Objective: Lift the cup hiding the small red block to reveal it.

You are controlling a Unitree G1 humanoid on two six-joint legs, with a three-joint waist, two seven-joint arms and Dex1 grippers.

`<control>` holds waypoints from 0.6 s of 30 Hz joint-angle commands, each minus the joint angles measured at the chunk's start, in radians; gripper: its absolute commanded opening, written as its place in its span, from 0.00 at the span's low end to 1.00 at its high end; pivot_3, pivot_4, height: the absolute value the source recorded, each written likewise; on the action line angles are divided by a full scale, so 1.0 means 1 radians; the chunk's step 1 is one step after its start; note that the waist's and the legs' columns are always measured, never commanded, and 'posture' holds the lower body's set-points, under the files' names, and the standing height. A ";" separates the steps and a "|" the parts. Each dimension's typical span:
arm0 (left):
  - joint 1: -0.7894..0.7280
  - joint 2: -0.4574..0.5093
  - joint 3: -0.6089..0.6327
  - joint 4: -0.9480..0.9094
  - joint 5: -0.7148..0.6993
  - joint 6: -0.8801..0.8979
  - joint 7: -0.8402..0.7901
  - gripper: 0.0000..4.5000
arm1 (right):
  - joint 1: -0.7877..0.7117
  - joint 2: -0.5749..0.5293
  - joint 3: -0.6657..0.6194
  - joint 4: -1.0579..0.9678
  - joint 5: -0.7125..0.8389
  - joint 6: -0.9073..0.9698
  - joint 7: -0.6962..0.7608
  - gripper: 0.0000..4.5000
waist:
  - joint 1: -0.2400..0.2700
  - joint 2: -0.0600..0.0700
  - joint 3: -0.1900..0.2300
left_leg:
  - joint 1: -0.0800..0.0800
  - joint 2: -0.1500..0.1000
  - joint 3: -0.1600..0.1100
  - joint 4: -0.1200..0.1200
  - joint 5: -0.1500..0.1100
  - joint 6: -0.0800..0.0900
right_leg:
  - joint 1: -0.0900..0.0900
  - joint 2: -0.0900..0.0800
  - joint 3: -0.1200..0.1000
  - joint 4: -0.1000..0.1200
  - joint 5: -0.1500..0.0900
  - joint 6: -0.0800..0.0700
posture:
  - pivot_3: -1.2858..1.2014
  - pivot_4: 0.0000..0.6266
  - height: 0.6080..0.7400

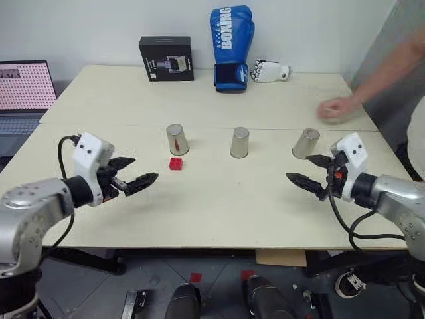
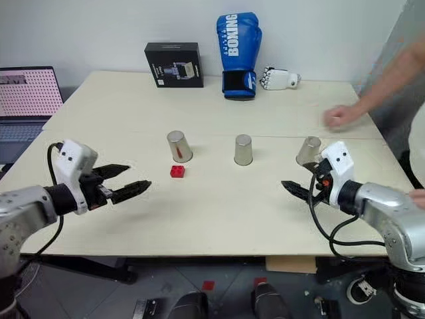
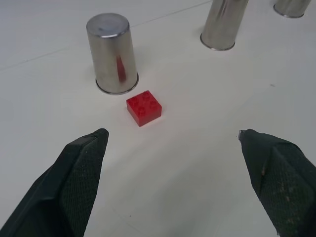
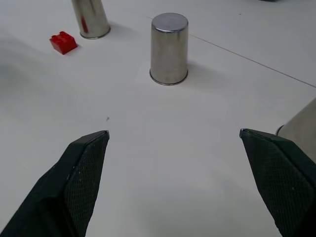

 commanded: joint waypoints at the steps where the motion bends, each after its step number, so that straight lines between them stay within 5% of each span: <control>1: -0.022 0.020 0.024 0.027 -0.015 -0.023 -0.018 1.00 | -0.020 -0.022 -0.031 -0.023 0.051 0.008 0.028 1.00 | 0.000 0.000 0.000 | 0.000 0.000 0.000 0.000 0.000 0.000 | 0.000 0.000 0.000 0.000 0.000 0.000 | 0.52 0.24 1.00; 18: -0.047 0.021 -0.013 0.045 0.007 -0.066 0.017 1.00 | -0.017 -0.047 -0.022 -0.015 0.071 -0.012 0.019 1.00 | 0.000 0.000 0.000 | -0.002 0.000 0.000 0.000 0.000 0.000 | -0.001 0.000 0.000 0.001 0.000 0.000 | 0.52 0.24 1.00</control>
